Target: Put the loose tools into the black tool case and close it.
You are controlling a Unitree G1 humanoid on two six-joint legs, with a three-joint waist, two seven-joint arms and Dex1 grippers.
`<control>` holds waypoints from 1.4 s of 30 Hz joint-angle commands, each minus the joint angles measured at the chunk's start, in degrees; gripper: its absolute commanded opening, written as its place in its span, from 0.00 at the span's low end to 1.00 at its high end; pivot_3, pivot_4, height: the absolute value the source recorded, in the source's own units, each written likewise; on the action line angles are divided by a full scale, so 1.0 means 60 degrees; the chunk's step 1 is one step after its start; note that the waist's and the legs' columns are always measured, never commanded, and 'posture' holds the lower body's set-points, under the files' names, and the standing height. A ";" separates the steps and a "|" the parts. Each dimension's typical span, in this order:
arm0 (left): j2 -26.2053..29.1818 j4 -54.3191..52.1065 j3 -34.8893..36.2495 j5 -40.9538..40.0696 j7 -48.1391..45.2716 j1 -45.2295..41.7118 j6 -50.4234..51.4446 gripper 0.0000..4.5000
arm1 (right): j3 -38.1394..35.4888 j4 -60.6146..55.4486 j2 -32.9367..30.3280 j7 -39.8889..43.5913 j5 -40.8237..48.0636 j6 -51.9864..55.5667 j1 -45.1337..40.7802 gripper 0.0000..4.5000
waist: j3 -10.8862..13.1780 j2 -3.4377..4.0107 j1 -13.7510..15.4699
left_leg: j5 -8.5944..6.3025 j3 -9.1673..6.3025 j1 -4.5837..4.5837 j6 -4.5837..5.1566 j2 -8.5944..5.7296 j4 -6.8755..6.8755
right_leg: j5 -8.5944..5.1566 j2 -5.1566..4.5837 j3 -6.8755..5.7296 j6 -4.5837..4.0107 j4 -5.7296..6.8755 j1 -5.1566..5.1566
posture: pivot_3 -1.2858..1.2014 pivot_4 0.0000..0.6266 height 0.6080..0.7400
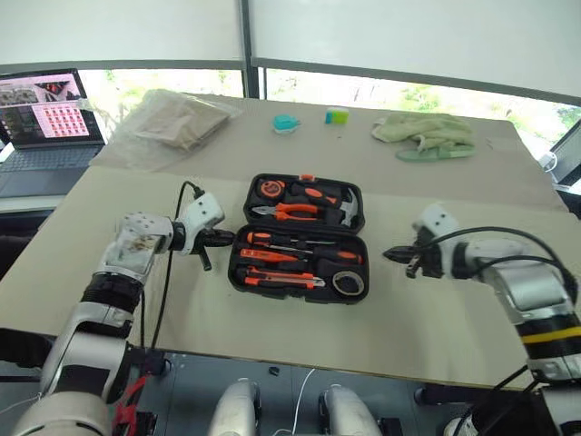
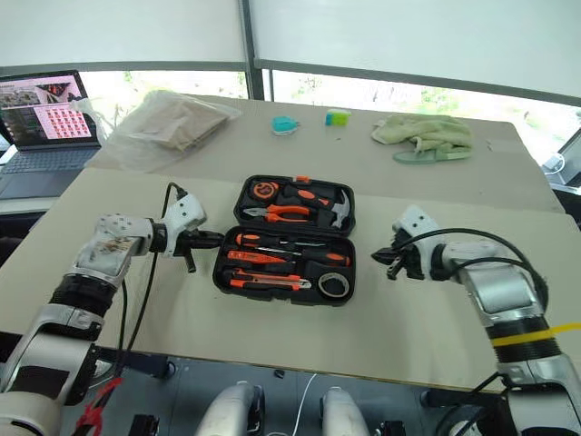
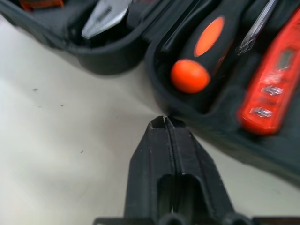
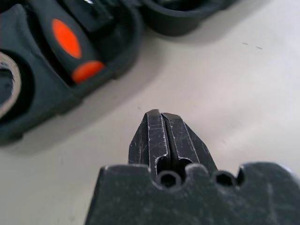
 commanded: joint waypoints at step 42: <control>-0.0047 -0.0619 0.0530 -0.1757 -0.0846 -0.1419 0.8176 0.88 | -0.3125 -0.1711 0.0373 -0.0803 0.3172 0.5883 0.0168 0.48 | 0.0006 -0.0014 -0.0127 | -0.0006 -0.0033 0.0005 -0.0006 0.0004 0.0081 | -0.0003 0.0010 -0.0008 -0.0003 0.0115 -0.0002 | 0.52 0.24 1.00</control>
